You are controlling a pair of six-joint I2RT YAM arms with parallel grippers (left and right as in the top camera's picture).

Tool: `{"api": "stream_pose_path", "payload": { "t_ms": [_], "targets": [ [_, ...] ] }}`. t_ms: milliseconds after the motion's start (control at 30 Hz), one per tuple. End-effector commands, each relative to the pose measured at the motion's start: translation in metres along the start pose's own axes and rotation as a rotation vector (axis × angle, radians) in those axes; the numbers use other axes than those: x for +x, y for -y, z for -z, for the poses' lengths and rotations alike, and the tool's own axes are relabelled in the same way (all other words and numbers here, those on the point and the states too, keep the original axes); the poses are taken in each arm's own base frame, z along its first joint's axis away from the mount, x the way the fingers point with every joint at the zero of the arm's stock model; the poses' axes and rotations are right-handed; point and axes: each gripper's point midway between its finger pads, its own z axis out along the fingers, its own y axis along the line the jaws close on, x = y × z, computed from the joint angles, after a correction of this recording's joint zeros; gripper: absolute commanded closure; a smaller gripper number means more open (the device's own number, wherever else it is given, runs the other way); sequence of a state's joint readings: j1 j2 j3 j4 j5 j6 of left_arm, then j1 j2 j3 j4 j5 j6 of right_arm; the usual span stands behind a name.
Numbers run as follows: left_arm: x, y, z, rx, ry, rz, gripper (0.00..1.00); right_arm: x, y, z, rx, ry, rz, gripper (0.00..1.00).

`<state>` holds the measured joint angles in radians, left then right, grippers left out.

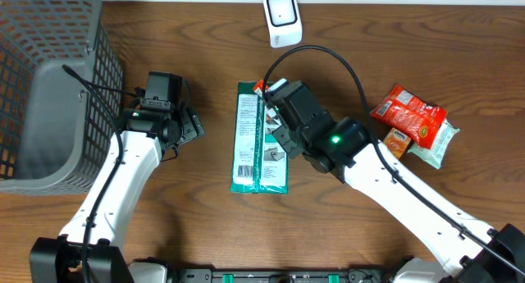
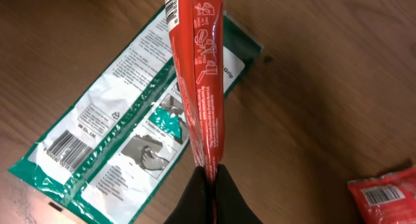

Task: Scan the item barcode
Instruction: 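Carry the Nescafe stick up to the scanner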

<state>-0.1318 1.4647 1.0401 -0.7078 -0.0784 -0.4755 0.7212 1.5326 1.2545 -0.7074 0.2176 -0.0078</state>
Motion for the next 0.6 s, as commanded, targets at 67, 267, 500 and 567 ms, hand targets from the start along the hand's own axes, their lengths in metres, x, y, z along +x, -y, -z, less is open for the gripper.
{"api": "stream_pose_path", "payload": {
  "t_ms": [67,267,500,567],
  "targets": [
    [-0.003,-0.003,0.001,-0.015,0.008,0.019,0.11,0.006,0.003,0.001,0.011,-0.026,-0.002,0.99],
    [-0.003,-0.003,0.001,-0.015,0.007,0.019,0.11,0.012,0.006,0.001,0.015,-0.05,-0.004,0.99],
    [-0.003,-0.003,0.001,-0.016,0.007,0.019,0.11,0.008,0.024,0.009,0.037,-0.062,-0.043,0.99],
    [-0.003,-0.003,0.001,-0.016,0.007,0.019,0.11,0.005,0.031,0.014,0.045,-0.065,-0.059,0.99]
  ]
}}
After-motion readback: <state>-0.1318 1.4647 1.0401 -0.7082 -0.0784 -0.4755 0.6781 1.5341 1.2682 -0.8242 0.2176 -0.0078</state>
